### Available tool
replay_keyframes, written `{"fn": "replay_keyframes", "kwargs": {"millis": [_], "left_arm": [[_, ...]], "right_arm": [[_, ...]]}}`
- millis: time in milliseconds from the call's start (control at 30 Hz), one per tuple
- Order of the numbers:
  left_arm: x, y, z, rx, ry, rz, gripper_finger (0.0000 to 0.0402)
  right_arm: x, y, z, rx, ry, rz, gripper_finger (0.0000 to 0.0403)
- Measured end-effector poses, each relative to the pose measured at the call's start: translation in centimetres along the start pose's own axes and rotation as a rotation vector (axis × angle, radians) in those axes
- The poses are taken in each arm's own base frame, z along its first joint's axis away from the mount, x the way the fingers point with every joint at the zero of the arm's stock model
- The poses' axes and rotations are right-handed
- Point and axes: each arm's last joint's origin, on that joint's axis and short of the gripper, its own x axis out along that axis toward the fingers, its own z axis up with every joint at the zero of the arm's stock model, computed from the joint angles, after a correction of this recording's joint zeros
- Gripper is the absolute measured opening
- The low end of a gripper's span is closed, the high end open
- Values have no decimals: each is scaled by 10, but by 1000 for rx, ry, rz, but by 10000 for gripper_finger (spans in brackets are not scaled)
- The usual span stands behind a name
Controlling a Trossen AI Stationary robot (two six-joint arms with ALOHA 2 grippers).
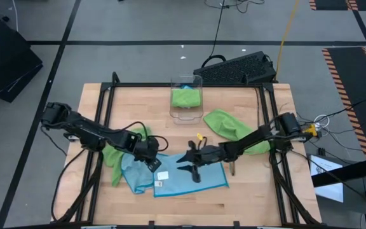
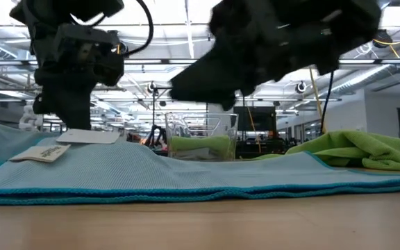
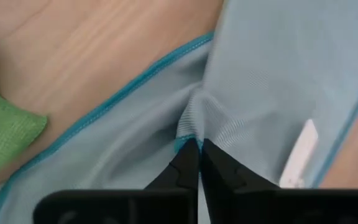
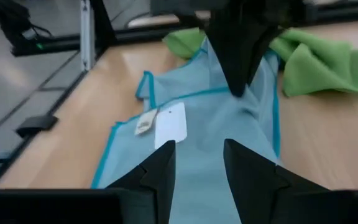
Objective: Fold microfiber towels
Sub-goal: Fold the right blue towel
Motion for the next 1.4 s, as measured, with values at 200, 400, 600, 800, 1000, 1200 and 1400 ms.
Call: {"fn": "replay_keyframes", "kwargs": {"millis": [200, 400, 600, 800, 1000, 1200, 1400], "left_arm": [[-10, -7, -11, -2, -14, -11, 12], [-10, -12, -18, 6, -24, -16, 5], [-14, -18, -25, 25, -54, -34, 11], [-18, -22, -27, 36, -95, -41, 7], [-18, -23, -27, 43, -119, -33, 6], [-18, -24, -26, 43, -144, -47, 13], [-18, -28, -27, 52, -154, -74, 4]], "right_arm": [[29, -17, 6, 4, 35, -16, 131], [50, -36, 18, 4, 35, 109, 157], [64, -53, 20, 6, 111, 174, 189], [68, -60, 26, -14, 93, 165, 190], [67, -65, 29, 2, 76, 195, 186], [70, -64, 32, 32, 74, 206, 185], [75, -60, 38, 2, 53, 212, 185]]}}
